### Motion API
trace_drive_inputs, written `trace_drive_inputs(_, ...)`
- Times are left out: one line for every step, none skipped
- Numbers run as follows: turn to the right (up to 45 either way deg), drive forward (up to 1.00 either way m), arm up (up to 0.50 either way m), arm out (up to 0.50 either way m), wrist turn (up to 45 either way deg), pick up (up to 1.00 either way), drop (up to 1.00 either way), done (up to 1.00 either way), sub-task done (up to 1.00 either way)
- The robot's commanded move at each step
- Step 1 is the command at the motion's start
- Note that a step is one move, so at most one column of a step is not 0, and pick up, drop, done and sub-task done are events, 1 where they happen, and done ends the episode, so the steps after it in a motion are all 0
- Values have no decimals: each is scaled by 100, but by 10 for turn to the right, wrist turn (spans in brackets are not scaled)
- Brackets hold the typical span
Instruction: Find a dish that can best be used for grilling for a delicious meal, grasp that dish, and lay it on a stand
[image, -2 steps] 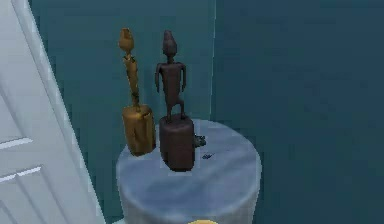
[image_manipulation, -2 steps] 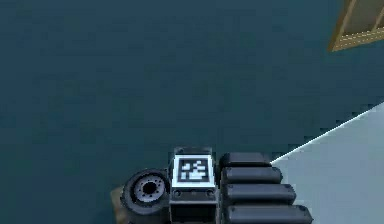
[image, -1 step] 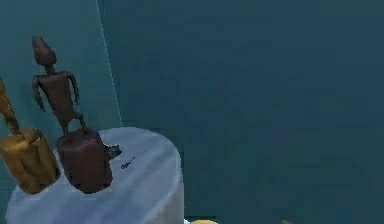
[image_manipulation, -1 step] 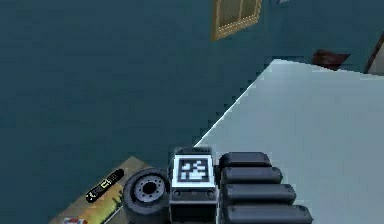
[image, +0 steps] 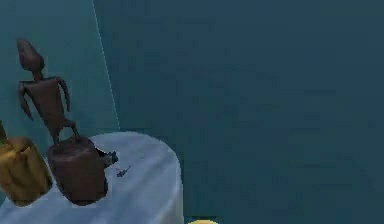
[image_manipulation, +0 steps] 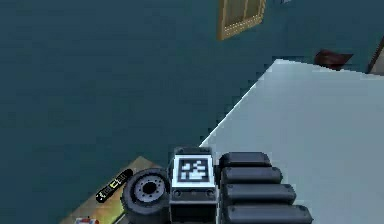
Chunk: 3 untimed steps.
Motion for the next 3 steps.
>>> trace_drive_inputs(-450,0,0,0,0,0,0,0,0)
trace_drive_inputs(-450,0,0,0,0,0,0,0,0)
trace_drive_inputs(-450,0,0,0,0,0,0,0,0)
